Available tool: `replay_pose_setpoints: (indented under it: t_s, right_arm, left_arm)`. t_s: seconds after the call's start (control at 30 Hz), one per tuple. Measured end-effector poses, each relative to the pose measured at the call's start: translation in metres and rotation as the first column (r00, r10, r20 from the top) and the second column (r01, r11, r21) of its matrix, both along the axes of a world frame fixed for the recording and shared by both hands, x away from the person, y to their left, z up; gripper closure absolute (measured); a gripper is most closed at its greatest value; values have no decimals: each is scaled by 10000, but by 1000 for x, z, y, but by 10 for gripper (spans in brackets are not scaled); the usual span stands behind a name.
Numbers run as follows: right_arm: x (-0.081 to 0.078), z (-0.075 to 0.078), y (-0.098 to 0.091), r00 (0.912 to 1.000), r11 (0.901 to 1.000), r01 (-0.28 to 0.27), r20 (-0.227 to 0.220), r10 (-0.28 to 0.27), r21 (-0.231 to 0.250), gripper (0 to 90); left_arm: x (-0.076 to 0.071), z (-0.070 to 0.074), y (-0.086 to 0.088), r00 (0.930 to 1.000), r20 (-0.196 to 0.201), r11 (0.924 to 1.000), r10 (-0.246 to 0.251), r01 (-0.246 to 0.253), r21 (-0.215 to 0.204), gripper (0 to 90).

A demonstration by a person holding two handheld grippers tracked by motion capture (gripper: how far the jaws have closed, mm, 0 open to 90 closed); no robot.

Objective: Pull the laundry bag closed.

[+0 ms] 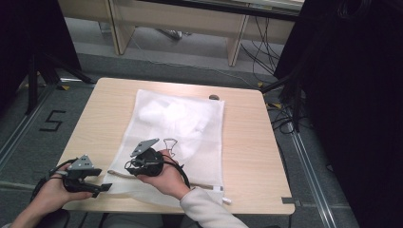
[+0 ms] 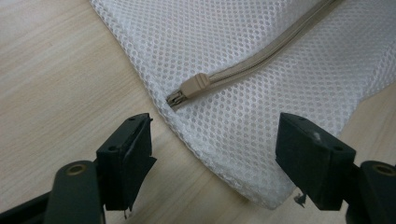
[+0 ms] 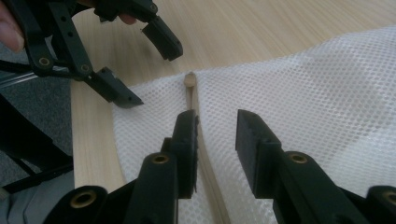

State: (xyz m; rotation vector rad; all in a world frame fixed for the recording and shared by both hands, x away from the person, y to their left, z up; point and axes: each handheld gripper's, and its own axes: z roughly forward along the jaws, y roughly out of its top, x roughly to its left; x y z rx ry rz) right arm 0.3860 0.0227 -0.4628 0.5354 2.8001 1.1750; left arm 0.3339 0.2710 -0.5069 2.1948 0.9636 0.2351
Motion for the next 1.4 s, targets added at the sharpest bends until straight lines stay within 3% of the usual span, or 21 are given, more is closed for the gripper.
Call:
replay_pose_setpoints:
  t_s: [0.23,0.37,0.9,1.13,1.17,1.2,1.23,1.27,1.4]
  right_arm:
    - [4,-5,17,9994,9998,103,-323,-108,-161,721]
    - [9,-8,26,9997,9994,-150,-212,144,-298,727]
    - [16,-21,52,9979,9979,84,-641,-125,-647,736]
    - [14,-27,64,9968,9970,-73,-804,12,-765,736]
    - [17,-29,65,9980,9970,-342,-549,304,-699,736]
    - [14,-29,67,9952,9969,-44,-980,-34,-787,736]
    - [16,-30,67,9965,9969,-149,-827,85,-774,736]
    - [16,-30,68,9962,9970,-110,-864,44,-763,736]
    - [15,-31,71,9944,9967,-1,-1051,-85,-817,739]
  left_arm:
    - [0,0,0,10000,-19,10000,6,-6,-28,266]
    - [0,0,1,10000,-9,10000,51,-51,-11,266]
    - [0,0,1,10000,-33,9999,5,-6,-116,265]
    - [0,0,1,10000,-3,10000,20,-20,16,265]
    - [0,0,1,10000,-6,10000,43,-43,-7,264]
    - [0,0,1,10000,-6,10000,43,-43,-7,265]
    - [0,0,1,10000,-4,10000,38,-38,-3,265]
    - [-1,-1,1,10000,-42,9998,64,-64,-188,265]
    - [0,0,1,10000,-55,9998,60,-61,-181,265]
